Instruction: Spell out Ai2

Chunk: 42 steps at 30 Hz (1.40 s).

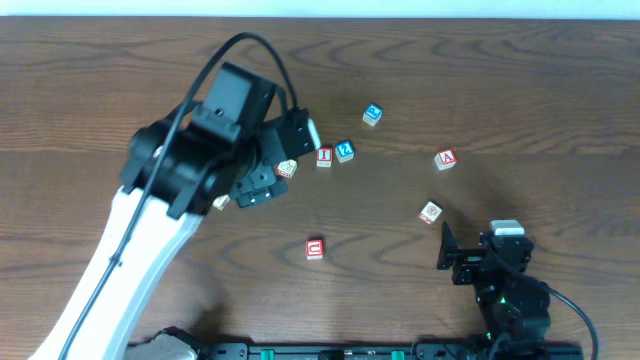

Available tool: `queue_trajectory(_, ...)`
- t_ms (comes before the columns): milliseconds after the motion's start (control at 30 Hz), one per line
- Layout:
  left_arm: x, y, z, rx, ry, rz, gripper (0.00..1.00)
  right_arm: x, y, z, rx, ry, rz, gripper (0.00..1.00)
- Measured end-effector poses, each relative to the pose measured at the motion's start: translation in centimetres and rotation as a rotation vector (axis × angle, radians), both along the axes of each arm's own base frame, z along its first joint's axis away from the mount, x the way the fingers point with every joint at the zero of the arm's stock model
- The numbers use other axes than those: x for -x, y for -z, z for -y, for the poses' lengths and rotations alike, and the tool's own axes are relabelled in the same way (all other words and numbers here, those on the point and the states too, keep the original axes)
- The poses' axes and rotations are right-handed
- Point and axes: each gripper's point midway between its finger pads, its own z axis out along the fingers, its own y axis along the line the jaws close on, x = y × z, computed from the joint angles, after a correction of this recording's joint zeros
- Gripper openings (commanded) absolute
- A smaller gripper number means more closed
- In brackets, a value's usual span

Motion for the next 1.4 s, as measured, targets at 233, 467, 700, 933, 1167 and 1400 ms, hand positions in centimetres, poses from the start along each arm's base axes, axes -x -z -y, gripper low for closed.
queue_trajectory(233,3.2,-5.1,-2.0,0.083,-0.023,0.156,0.95,0.0,0.0,0.0,0.0,0.0,0.0,0.99)
queue_trajectory(467,7.5,-9.0,-4.4,0.158,-0.026,0.286,0.95,0.0,0.0,0.0,0.0,0.0,0.0,0.99)
queue_trajectory(700,10.8,-9.5,-6.2,0.169,-0.026,0.306,0.95,0.0,0.0,0.0,0.0,0.0,0.0,0.99)
queue_trajectory(933,12.5,-8.3,-7.1,0.136,-0.026,0.248,0.95,-0.2,-0.5,-0.1,-0.005,-0.003,0.023,0.99)
queue_trajectory(1167,12.8,-7.9,-7.3,0.124,-0.027,0.229,0.95,-0.9,-5.8,-2.7,-0.31,-0.092,0.204,0.99)
queue_trajectory(1400,12.3,-8.4,-7.0,0.161,-0.049,0.249,0.95,-0.8,-7.2,-3.8,-0.671,-0.092,0.19,0.99)
